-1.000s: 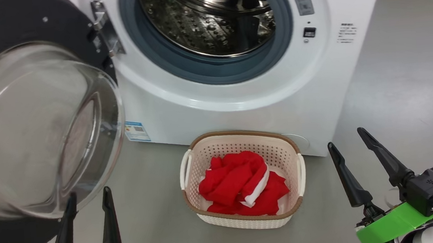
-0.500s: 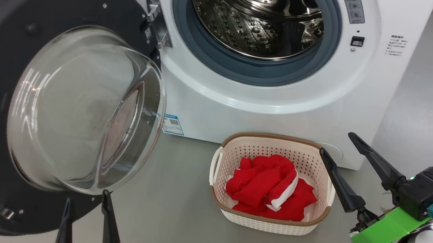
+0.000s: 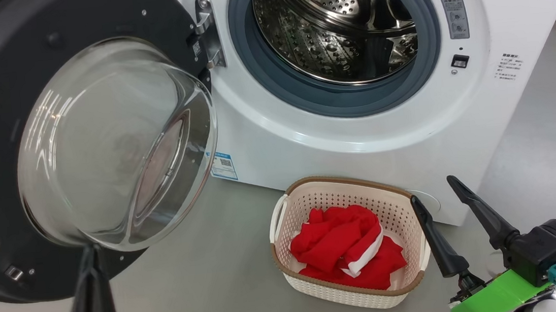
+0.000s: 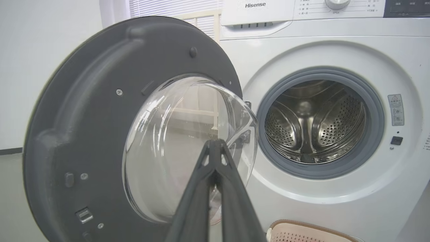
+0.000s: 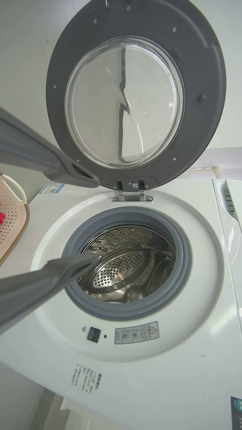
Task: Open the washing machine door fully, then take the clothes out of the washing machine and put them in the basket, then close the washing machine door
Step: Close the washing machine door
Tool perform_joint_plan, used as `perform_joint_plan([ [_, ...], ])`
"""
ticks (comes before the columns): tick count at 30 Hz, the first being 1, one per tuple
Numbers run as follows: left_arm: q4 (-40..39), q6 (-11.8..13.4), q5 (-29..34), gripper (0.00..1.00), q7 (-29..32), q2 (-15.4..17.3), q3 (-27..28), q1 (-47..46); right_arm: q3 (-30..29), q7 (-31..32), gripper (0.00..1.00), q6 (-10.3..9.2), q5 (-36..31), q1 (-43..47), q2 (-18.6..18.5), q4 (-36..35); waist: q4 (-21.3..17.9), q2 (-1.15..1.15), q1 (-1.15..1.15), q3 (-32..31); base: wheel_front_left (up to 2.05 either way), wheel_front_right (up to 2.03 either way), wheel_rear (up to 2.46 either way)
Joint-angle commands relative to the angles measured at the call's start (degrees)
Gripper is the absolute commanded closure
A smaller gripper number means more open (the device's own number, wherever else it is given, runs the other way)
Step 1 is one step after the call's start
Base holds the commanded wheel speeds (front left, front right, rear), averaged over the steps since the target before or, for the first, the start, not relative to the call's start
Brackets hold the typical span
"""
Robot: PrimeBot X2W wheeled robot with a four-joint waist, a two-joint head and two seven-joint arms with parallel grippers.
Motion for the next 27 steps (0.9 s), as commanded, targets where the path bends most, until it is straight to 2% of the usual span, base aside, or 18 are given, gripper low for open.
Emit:
perform_joint_plan([
  [1, -3.61, 1.06, 1.42, 1.0, -0.94, 1.59, 3.29, -2.27, 0.8, -0.37, 0.0, 0.2, 0.18, -0.55, -0.35, -1.16, -0.34, 0.0, 0.0, -0.29, 0.0, 0.0, 0.0],
  [11, -9.2, 2.52, 2.83, 1.0, -1.14, 4.32, 8.3, -9.15, 0.16, -0.37, 0.0, 0.2, 0.12, 0.06, -0.02, -1.04, -0.96, 0.0, 0.0, -1.07, 0.0, 0.0, 0.0],
  [15, -8.56, 2.41, 0.55, 1.0, -1.15, 5.39, 11.28, -14.54, 0.15, -0.37, 0.0, 0.2, 0.06, -0.16, -0.01, -0.89, -1.56, 0.0, 0.0, -0.79, 0.0, 0.0, 0.0],
  [22, 1.38, -1.25, -9.67, 1.0, -1.15, 5.77, 19.52, -26.23, -0.07, -0.37, 0.0, 0.2, -0.14, -0.4, -0.37, -0.39, -2.17, 0.0, 0.0, 0.47, 0.0, 0.0, 0.0],
  [27, 11.19, -2.21, -13.97, 1.0, -0.1, 8.44, 23.33, -32.93, -0.1, -0.37, 0.0, 0.2, -0.12, -0.56, -0.51, -0.04, -2.95, 0.0, 0.0, 0.59, 0.0, 0.0, 0.0],
])
